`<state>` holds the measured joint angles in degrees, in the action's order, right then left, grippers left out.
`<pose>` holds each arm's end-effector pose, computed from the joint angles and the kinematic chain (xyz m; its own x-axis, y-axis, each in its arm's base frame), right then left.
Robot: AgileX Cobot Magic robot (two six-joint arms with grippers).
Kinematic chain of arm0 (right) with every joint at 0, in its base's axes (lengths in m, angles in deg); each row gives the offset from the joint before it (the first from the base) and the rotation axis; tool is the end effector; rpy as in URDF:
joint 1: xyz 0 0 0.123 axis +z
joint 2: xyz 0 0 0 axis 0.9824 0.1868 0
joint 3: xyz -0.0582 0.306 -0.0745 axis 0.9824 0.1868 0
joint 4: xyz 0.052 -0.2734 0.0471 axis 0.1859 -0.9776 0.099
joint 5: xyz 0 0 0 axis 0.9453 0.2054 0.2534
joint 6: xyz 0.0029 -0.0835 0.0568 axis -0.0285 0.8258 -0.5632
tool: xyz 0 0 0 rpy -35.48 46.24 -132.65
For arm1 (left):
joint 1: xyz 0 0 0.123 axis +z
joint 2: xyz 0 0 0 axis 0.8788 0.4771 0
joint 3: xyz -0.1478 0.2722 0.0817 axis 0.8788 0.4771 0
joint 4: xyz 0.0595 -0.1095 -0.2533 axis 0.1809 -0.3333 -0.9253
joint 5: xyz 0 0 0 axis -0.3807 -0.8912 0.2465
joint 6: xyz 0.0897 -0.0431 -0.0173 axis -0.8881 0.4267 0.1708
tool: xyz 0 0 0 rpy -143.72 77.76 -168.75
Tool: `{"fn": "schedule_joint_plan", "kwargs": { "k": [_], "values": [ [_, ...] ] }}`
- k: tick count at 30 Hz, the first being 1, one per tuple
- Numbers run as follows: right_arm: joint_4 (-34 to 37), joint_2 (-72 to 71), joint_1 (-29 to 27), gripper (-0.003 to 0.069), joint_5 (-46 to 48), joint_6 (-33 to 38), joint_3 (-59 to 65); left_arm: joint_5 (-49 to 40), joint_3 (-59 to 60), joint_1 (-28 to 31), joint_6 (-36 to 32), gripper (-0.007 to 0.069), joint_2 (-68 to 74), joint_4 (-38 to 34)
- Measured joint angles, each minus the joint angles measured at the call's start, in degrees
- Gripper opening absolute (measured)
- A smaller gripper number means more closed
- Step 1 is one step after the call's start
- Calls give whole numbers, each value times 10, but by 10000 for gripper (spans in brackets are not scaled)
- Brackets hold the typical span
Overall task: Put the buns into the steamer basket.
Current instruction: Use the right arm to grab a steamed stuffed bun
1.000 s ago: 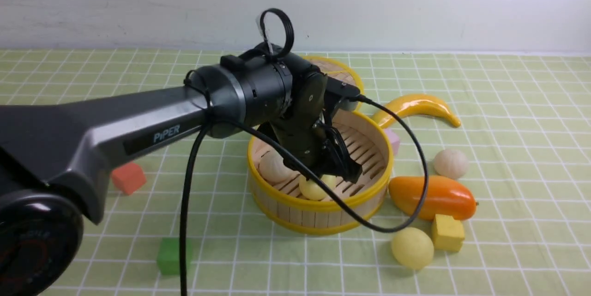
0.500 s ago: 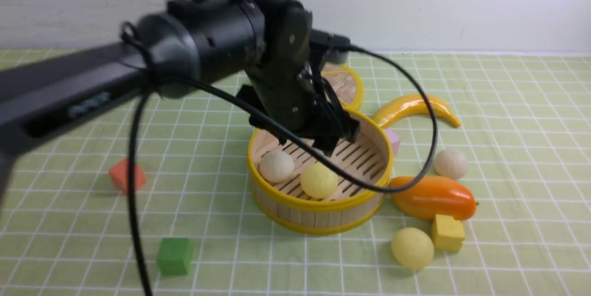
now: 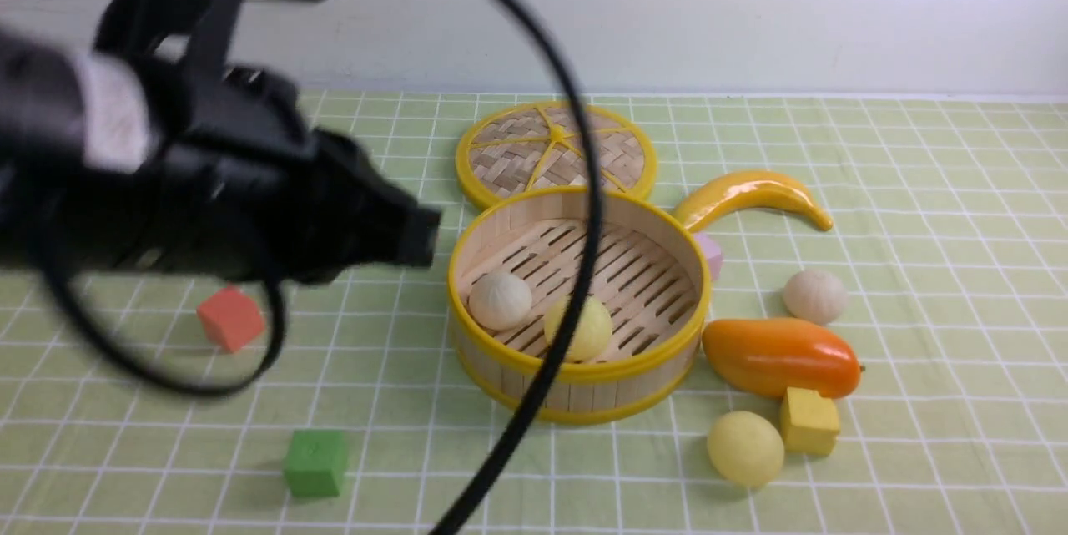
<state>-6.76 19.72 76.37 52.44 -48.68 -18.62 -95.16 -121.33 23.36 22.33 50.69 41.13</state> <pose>0.0569 0.0026 0.1685 -0.3037 0.1739 -0.9367 0.0477 0.9847 0.1673 0.1852 -0.1447 0.3980 -0.5323 0.0960 -0.8411 0.4952 0.8411 -0.2174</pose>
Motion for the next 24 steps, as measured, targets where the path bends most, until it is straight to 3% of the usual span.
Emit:
{"fn": "schedule_joint_plan", "kwargs": {
  "k": [2,3,11,24],
  "values": [
    [0,0,0,241,0,0,0,43,61,0,0,-13,-42,-11],
    [0,0,0,241,0,0,0,131,153,0,0,-13,-101,-28],
    [-15,0,0,241,-1,0,0,402,450,0,12,-13,-287,-73],
    [-80,0,0,241,-22,0,2,410,519,0,13,-13,-304,-86]
  ]
}}
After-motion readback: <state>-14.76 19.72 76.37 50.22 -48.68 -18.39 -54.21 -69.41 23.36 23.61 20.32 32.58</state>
